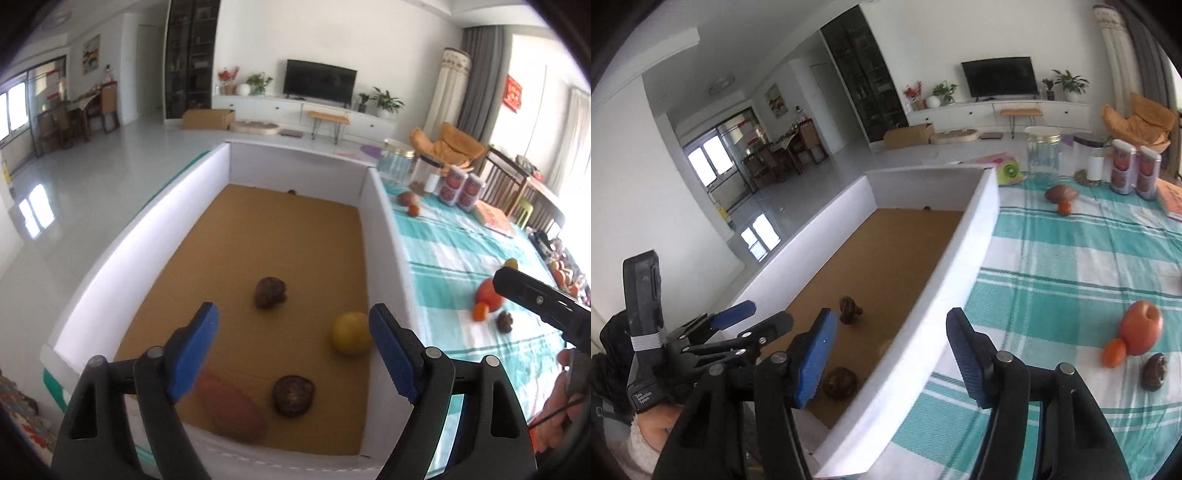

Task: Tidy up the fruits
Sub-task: 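Carry both fruits over the white box and release them inside, then grasp the last water chestnut with the right tool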

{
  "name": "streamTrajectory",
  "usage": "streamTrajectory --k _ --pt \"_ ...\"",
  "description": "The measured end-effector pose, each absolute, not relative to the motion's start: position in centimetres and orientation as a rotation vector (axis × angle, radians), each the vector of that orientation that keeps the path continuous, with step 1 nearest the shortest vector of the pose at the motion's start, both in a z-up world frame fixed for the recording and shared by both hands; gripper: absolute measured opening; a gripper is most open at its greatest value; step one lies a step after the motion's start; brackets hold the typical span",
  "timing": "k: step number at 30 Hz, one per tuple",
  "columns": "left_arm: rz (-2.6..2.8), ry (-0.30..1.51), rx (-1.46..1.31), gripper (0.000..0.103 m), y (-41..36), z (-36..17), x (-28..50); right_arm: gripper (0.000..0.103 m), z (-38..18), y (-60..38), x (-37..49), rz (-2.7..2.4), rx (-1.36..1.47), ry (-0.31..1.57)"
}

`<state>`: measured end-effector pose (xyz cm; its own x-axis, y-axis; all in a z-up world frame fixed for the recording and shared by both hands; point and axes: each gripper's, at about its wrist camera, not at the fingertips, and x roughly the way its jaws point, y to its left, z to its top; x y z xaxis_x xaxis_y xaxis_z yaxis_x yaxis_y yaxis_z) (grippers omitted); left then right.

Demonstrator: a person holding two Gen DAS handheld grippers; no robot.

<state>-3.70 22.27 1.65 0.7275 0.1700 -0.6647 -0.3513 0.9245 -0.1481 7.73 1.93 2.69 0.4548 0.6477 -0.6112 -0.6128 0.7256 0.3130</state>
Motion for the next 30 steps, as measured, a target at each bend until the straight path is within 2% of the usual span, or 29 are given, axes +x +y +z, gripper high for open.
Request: streamTrajectory --k 3,6,9,13,21,30 --pt "0.161 0.669 -0.257 0.089 18.5 2.6 -3.8 0.076 0.7 -4.5 8.1 0.605 0.078 0.743" --pt "0.001 0.678 -0.21 0.094 13.5 2.7 -2.9 0.077 -3.6 -11.0 8.6 0.406 0.108 0.802" --pt "-0.138 0.749 -0.18 0.094 8.9 1.2 -1.1 0.077 -7.9 -17.0 8.3 0.264 0.237 0.885" --pt "-0.217 0.856 -0.157 0.094 4.5 -2.7 2.0 0.077 -8.7 -22.3 8.1 0.202 0.467 0.87" --pt "-0.089 0.894 -0.038 0.094 2.6 -8.8 5.9 0.077 -8.4 -22.3 6.9 0.204 0.476 0.836" --pt "-0.041 0.907 -0.005 0.094 3.2 -11.2 7.7 0.077 -9.2 -22.4 7.4 0.214 0.495 0.86"
